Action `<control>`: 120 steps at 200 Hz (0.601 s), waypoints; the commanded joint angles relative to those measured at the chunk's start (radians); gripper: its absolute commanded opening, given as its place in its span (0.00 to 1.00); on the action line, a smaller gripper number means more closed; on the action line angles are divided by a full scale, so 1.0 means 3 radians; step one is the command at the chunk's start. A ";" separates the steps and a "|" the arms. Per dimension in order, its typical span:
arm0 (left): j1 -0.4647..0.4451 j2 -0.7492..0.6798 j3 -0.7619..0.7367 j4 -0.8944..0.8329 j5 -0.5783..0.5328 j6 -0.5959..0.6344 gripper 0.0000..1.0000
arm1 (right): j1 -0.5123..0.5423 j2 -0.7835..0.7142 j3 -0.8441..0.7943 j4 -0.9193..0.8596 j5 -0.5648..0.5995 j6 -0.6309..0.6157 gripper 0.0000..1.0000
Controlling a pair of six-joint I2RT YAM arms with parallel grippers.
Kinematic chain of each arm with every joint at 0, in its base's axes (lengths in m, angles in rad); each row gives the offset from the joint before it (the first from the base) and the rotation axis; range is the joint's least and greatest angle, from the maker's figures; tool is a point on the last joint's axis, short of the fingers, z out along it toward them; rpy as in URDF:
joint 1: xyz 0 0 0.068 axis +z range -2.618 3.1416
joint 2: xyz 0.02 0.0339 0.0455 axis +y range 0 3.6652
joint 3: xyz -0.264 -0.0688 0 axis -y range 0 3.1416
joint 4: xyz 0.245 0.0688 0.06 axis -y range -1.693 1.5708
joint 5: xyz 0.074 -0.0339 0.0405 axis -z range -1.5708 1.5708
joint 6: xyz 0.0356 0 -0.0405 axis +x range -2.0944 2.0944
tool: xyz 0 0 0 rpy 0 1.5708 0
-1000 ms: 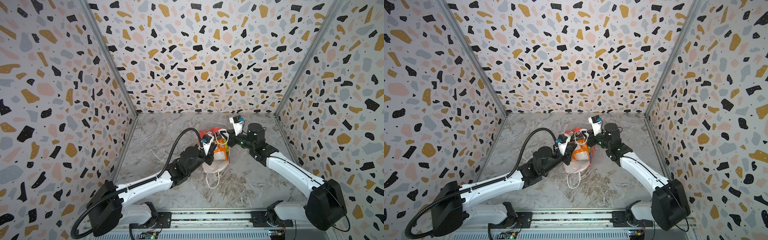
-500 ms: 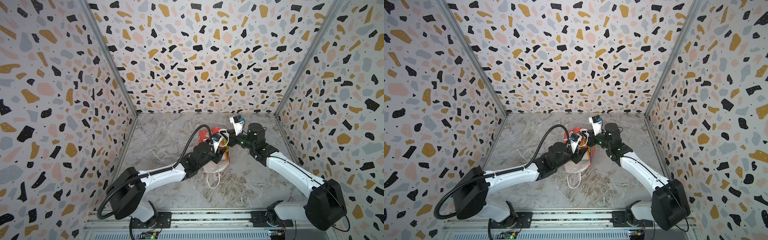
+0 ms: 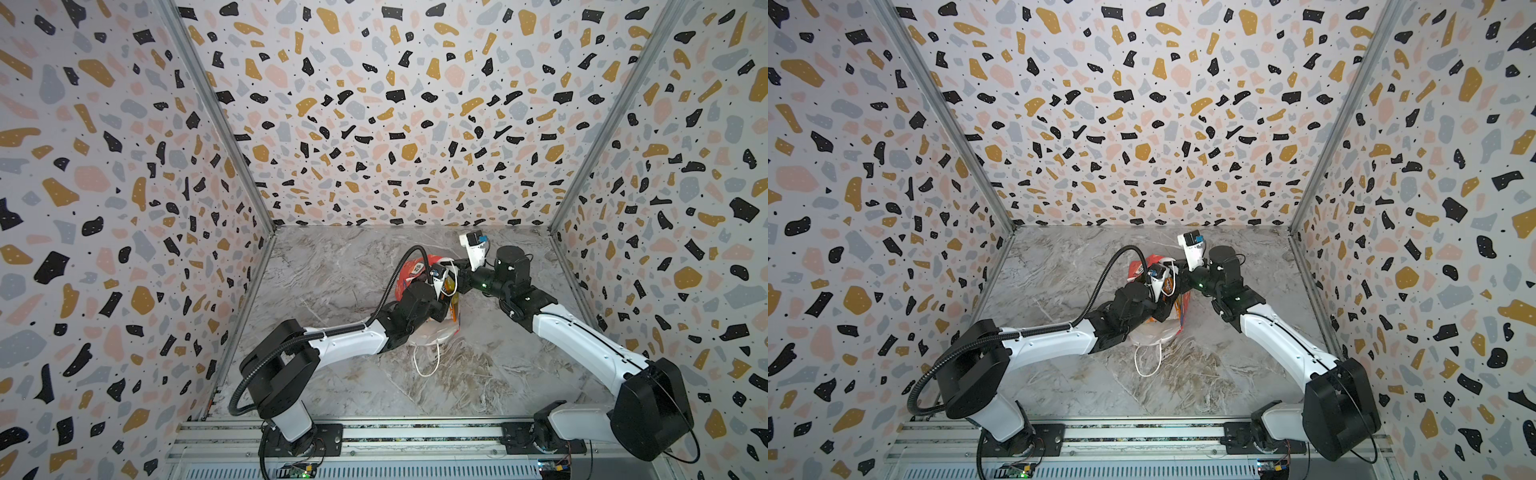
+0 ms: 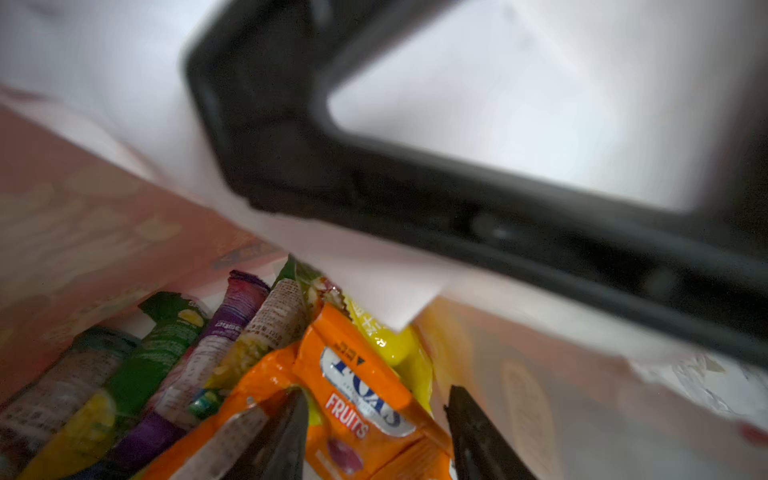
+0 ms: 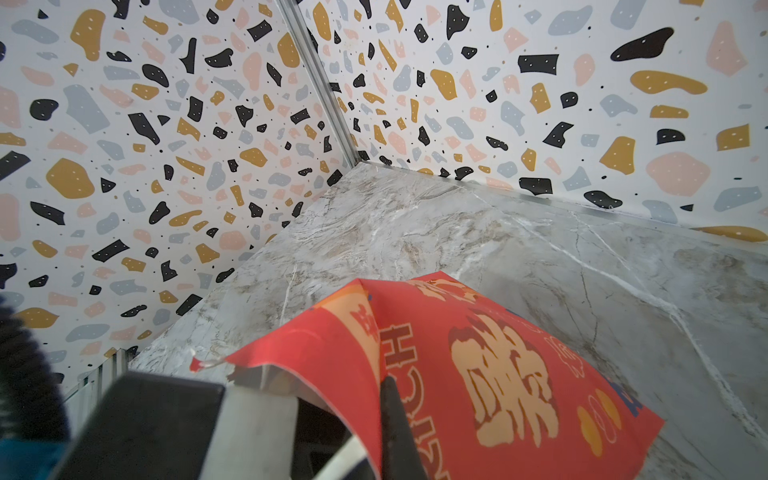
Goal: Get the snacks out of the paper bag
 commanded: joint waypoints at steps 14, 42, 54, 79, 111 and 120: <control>0.0016 0.0150 0.0117 0.0069 -0.0256 -0.0023 0.35 | -0.0042 -0.0116 0.0057 0.0213 0.0008 0.0048 0.00; 0.0018 0.0238 0.0171 0.0013 -0.0321 -0.0006 0.14 | -0.0042 -0.0132 0.0073 0.0199 0.0014 0.0036 0.00; 0.0015 0.0259 0.0175 0.0000 -0.0310 0.0000 0.05 | -0.0042 -0.0136 0.0062 0.0199 0.0020 0.0038 0.00; 0.0015 0.0189 0.0162 0.0005 -0.0276 0.0021 0.00 | -0.0042 -0.0136 0.0066 0.0199 0.0031 0.0035 0.00; 0.0016 -0.0002 0.0101 0.0054 -0.0198 0.0094 0.00 | -0.0045 -0.0149 0.0041 0.0213 0.0043 0.0038 0.00; 0.0018 -0.0074 0.0096 0.0040 -0.0164 0.0123 0.00 | -0.0047 -0.0152 0.0040 0.0206 0.0060 0.0036 0.00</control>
